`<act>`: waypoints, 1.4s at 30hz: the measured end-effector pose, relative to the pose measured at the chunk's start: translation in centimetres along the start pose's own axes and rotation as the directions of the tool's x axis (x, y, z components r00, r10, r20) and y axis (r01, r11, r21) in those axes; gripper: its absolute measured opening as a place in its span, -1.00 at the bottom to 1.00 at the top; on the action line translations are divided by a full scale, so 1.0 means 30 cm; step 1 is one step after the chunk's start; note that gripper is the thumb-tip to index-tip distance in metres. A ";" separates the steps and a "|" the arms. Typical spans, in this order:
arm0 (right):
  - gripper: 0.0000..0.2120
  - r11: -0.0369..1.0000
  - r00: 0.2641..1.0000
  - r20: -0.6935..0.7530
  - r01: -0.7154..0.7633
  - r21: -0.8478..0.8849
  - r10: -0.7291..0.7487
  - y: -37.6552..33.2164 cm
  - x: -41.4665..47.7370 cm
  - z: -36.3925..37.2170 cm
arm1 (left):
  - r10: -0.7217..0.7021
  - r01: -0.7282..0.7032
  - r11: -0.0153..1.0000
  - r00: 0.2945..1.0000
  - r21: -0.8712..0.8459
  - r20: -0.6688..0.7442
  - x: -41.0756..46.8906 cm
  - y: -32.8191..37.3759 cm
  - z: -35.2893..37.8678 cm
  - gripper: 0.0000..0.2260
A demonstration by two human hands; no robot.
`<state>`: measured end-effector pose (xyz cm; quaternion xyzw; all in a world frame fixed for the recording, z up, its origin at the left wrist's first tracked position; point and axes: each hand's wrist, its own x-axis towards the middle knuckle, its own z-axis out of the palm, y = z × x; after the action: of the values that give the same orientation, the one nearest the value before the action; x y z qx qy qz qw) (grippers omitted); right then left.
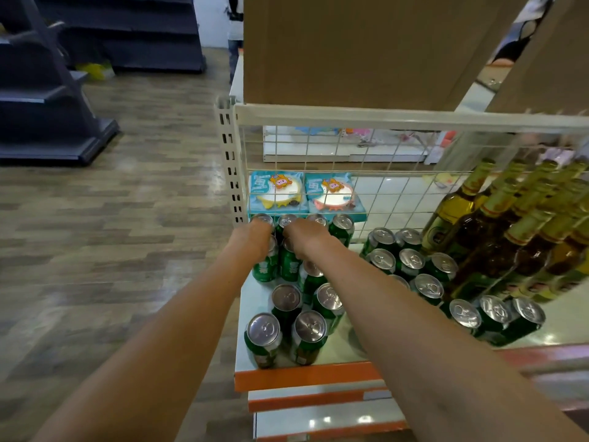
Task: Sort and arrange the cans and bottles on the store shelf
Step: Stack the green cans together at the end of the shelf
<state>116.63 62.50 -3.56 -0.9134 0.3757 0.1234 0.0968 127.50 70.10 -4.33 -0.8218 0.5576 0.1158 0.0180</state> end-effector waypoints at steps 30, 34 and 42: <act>-0.54 0.994 0.992 0.119 0.030 0.101 -0.042 0.410 -0.205 -0.015 | 0.455 -0.470 0.864 0.882 0.178 0.124 -0.044 0.256 0.026 -0.39; -0.46 0.991 0.985 0.159 0.050 0.121 -0.069 0.429 -0.223 -0.009 | 0.432 -0.476 0.863 0.868 0.166 0.243 -0.008 0.279 0.010 -0.35; -0.46 0.998 0.988 0.139 0.057 0.040 -0.062 0.421 -0.247 0.015 | 0.469 -0.477 0.879 0.865 0.001 0.177 0.102 0.306 -0.071 -0.41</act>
<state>102.50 58.69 -2.85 -0.9114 0.3427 0.1775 0.1427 120.47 63.51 -1.99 -0.6463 0.7408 0.1745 0.0551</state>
